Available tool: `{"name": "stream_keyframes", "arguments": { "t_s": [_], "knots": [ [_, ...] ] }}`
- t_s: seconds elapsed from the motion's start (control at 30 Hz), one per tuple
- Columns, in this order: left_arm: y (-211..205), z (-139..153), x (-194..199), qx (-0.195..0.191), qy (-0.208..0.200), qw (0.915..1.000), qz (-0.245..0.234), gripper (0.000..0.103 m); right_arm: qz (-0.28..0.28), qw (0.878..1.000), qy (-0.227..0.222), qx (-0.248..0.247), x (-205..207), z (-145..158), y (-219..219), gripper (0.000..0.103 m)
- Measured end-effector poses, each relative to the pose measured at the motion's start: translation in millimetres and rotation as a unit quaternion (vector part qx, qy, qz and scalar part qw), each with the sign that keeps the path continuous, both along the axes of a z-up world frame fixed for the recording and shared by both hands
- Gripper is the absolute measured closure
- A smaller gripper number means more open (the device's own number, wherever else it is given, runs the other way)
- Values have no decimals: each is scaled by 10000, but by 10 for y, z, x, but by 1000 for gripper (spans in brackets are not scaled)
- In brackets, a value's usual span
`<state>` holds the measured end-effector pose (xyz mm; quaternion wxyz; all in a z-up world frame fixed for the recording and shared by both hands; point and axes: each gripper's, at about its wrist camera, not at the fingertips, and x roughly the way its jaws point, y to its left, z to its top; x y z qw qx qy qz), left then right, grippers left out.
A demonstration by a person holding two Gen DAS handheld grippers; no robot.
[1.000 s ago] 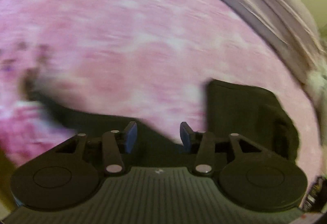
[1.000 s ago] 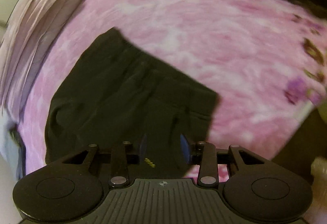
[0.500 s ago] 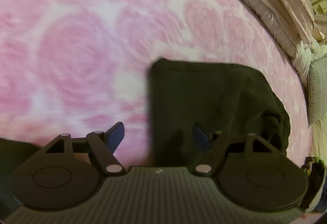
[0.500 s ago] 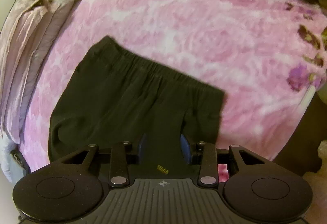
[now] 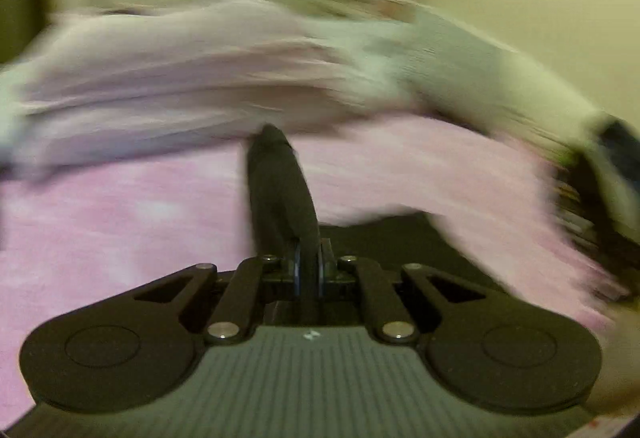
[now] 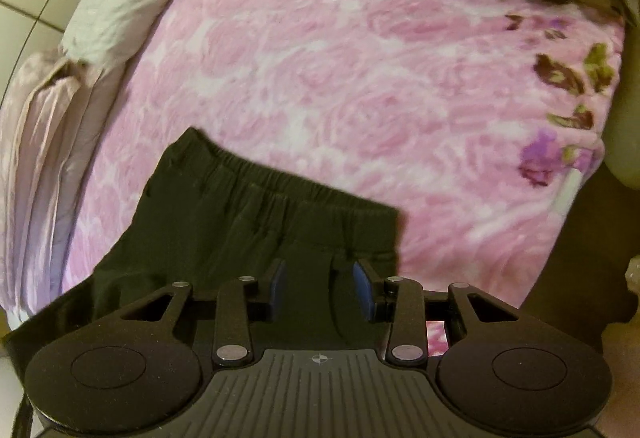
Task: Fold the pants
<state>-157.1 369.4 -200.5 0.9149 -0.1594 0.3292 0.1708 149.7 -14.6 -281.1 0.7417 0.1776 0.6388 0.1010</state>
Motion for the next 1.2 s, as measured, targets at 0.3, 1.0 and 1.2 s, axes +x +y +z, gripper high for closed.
{"name": "stream_keyframes", "arguments": {
  "t_s": [0.3,1.0,1.2],
  "knots": [
    [-727,-885,-90,-2063,927,9739,-170,77,177,9998,3,45,30,-30,-269,68],
    [951,-1370,-785,-3305,-1166,8787,3241,101,2,9995,212,-244,-79,-90,-281,68],
    [1599,30,-1315,-505,-1421,9358,3185,99,256,9996,155,-22,-105,-31,297,68]
  ]
}}
